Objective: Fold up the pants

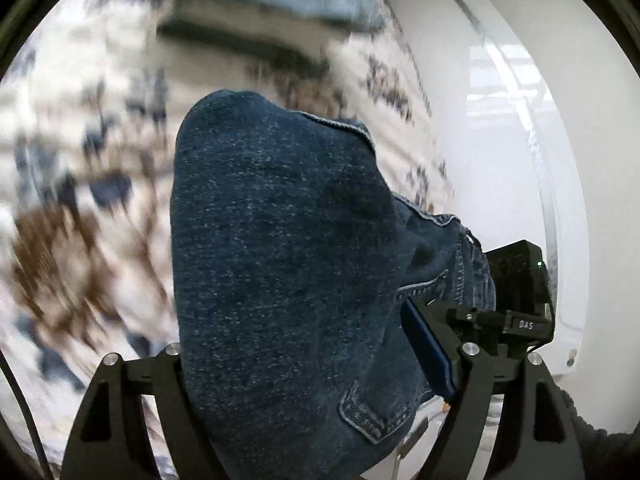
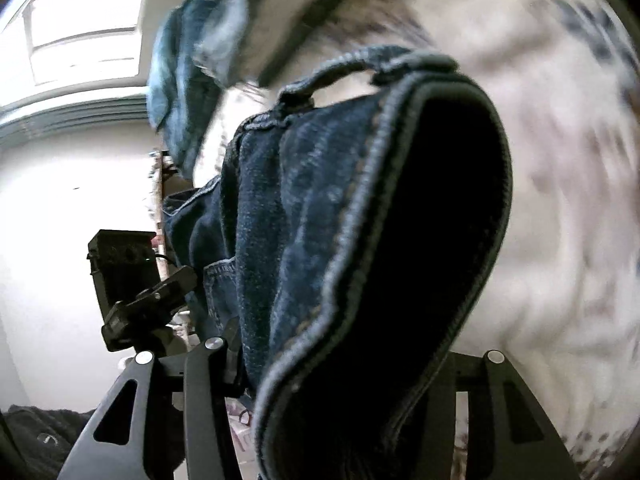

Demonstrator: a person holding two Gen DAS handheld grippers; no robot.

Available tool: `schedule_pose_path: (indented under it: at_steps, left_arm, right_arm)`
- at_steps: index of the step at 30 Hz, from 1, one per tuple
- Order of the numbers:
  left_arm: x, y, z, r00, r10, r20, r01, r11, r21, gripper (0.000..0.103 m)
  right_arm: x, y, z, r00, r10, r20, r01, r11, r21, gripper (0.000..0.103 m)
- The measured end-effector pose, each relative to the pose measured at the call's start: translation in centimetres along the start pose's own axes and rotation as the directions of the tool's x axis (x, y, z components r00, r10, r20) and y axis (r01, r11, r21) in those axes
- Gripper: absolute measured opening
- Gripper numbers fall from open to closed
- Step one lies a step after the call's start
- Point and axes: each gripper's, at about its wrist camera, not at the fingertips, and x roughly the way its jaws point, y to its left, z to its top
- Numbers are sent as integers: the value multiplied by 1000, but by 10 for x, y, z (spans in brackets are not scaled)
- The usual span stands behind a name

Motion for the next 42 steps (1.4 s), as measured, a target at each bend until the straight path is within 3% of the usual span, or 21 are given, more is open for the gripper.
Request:
schedule_pose_path:
  at_steps: [4, 10, 12, 15, 19, 20, 23, 28, 30, 31, 32, 33, 34, 36, 38, 39, 41, 42]
  left_arm:
    - [-31, -12, 65, 998, 10, 67, -10, 1000, 4, 79]
    - [-64, -14, 196, 987, -6, 161, 7, 1000, -5, 79]
    - [-67, -12, 247, 983, -6, 184, 5, 1000, 3, 79]
    - [-66, -2, 296, 981, 7, 195, -11, 1000, 21, 79]
    - [-40, 23, 360, 985, 15, 173, -18, 1000, 20, 79]
    - [-31, 29, 370, 987, 16, 161, -18, 1000, 14, 79]
    - [-1, 50, 394, 993, 27, 114, -26, 1000, -13, 79]
    - [50, 91, 398, 998, 62, -3, -62, 995, -83, 83]
    - [55, 97, 397, 997, 67, -37, -71, 991, -111, 83]
    - [54, 98, 398, 997, 66, -47, -72, 989, -127, 83]
    - [49, 95, 399, 996, 80, -48, -85, 989, -121, 85]
    - [44, 94, 401, 994, 102, -40, -106, 988, -114, 89]
    - [32, 88, 403, 985, 170, -9, -170, 980, -100, 92]
    - [14, 78, 402, 964, 259, 52, -256, 964, -69, 96]
    - [-9, 62, 393, 921, 362, 143, -362, 932, -28, 96]
    - [-21, 50, 384, 894, 409, 183, -413, 910, -16, 96]
    - [-35, 34, 364, 851, 472, 230, -483, 875, -5, 96]
    - [-42, 23, 348, 819, 513, 257, -529, 849, -6, 96]
  right_arm:
    - [-18, 66, 68, 1000, -7, 20, 9, 996, -88, 53]
    - [-31, 152, 192, 998, -24, 56, 34, 983, -182, 53]
    - [-29, 167, 229, 998, -20, 62, 33, 978, -205, 53]
    - [-24, 170, 283, 997, -17, 74, 32, 976, -215, 53]
    - [14, 170, 373, 997, -19, 78, 33, 983, -180, 53]
    - [30, 179, 392, 997, -23, 80, 36, 986, -166, 53]
    - [52, 153, 426, 997, -36, 66, 43, 994, -100, 53]
    - [86, 119, 453, 993, -113, 17, 114, 993, -29, 57]
    - [85, 113, 458, 989, -148, 27, 148, 989, -1, 67]
    - [80, 112, 459, 983, -179, 42, 178, 984, 14, 81]
    - [76, 111, 459, 982, -185, 46, 184, 983, 26, 87]
    - [70, 110, 460, 980, -195, 49, 192, 980, 46, 89]
    - [60, 113, 458, 972, -223, 71, 219, 974, 53, 89]
    - [43, 129, 451, 941, -313, 132, 314, 949, 15, 93]
    - [30, 152, 440, 870, -445, 211, 460, 887, -28, 94]
    - [24, 164, 430, 830, -497, 253, 524, 850, -48, 94]
    - [17, 195, 397, 711, -608, 352, 671, 736, -84, 94]
    - [14, 205, 384, 673, -635, 380, 710, 698, -91, 94]
